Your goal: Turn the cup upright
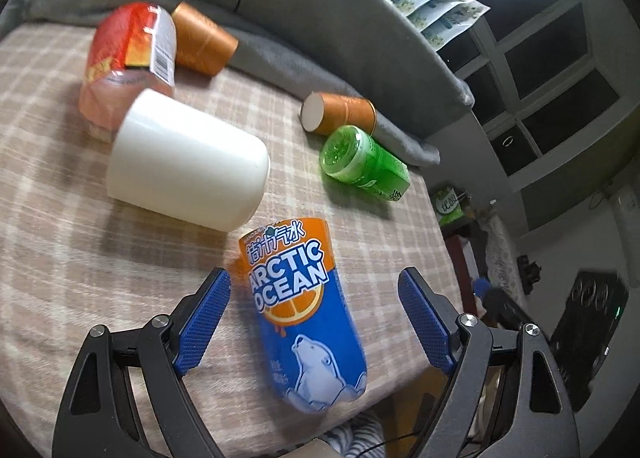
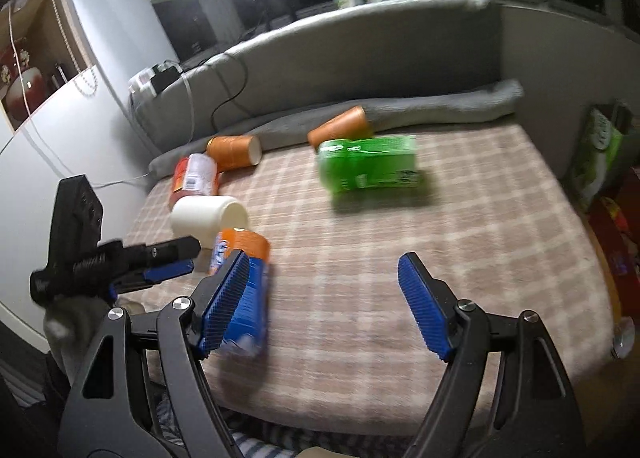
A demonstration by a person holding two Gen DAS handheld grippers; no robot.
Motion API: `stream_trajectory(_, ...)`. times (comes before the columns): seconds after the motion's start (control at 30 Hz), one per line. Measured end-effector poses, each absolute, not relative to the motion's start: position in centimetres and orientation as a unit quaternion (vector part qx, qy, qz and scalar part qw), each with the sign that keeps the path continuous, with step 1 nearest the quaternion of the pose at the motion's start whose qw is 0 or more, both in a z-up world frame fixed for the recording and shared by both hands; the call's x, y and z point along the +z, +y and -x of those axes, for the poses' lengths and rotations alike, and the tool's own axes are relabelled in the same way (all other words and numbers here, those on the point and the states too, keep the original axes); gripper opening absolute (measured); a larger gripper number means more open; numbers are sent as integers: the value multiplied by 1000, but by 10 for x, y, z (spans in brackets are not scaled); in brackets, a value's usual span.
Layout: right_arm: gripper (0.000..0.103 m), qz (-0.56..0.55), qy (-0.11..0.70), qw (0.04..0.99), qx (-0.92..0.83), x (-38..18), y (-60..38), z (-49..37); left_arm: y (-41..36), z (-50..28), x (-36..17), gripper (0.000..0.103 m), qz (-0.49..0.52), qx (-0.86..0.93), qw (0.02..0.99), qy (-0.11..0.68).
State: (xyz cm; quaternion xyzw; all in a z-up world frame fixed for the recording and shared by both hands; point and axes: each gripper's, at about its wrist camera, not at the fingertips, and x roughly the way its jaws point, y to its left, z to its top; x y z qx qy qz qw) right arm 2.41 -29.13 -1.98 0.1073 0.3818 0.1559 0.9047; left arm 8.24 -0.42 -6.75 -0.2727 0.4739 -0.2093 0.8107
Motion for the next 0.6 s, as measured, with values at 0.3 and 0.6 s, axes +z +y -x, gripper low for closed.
stream_trajectory(0.3,79,-114,371,915,110,-26,-325,1,-12,-103,-86,82,276,-204,789,510)
stream_trajectory(0.6,80,-70,358,928,79,-24,-319,10,-20,-110,-95,81,263,-207,786,520)
